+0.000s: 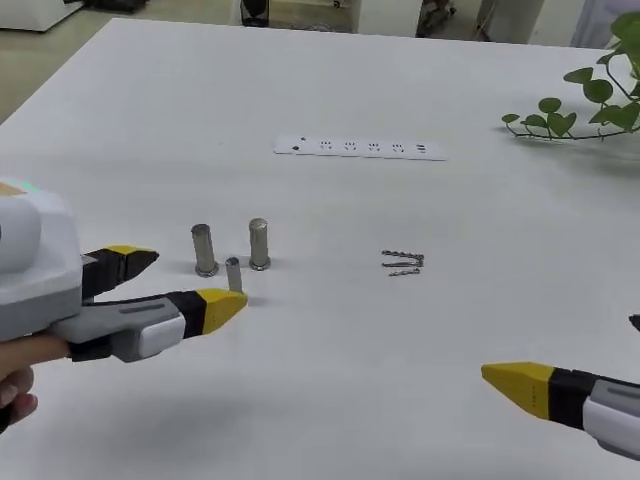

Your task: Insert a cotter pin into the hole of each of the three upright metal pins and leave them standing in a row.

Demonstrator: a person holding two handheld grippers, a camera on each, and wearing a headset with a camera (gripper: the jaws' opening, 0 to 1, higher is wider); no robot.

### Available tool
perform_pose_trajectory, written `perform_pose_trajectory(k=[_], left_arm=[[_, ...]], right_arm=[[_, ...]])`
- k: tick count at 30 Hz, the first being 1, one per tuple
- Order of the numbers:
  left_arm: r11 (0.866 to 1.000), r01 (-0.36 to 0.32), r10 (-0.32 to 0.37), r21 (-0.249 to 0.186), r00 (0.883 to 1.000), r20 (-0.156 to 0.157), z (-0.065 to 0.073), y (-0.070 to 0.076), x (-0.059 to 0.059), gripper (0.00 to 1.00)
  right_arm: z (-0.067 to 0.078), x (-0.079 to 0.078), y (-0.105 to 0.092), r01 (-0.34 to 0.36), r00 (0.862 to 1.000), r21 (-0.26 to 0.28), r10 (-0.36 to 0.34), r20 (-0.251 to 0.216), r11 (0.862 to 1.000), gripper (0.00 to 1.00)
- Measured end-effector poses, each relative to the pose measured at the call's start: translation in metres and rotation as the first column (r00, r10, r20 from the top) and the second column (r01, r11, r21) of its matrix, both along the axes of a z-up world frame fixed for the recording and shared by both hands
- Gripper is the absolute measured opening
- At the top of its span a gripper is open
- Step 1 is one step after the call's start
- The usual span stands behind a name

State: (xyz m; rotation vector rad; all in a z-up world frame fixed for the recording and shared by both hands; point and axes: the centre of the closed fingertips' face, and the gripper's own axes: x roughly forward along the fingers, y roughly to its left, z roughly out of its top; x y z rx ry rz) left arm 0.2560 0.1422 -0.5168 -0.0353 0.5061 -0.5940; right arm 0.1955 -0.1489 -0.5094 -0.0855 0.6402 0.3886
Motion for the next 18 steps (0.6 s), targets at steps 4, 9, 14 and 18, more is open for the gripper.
perform_pose_trajectory(k=[4, 9, 14, 18], left_arm=[[1.0, -0.001, 0.001, 0.009, 1.0, -0.006, -0.006, 0.001, 0.007, 0.53], [1.0, 0.014, -0.014, 0.007, 1.0, -0.017, -0.011, -0.002, 0.013, 0.48], [0.999, 0.031, -0.031, -0.015, 0.999, -0.031, -0.015, -0.008, 0.02, 0.44], [0.999, 0.041, -0.041, -0.013, 0.999, -0.03, -0.019, -0.01, 0.025, 0.4]], right_arm=[[-0.001, 0.002, -0.001, 0.007, 1.0, -0.001, -0.007, -0.009, 1.0, 0.98], [-0.002, 0.004, 0.0, 0.008, 1.0, -0.008, -0.008, -0.014, 1.0, 0.98], [-0.002, 0.008, 0.002, 0.008, 1.0, -0.009, -0.008, -0.02, 1.0, 0.98], [-0.003, 0.008, 0.005, 0.002, 1.0, -0.013, -0.003, -0.024, 1.0, 0.98]])
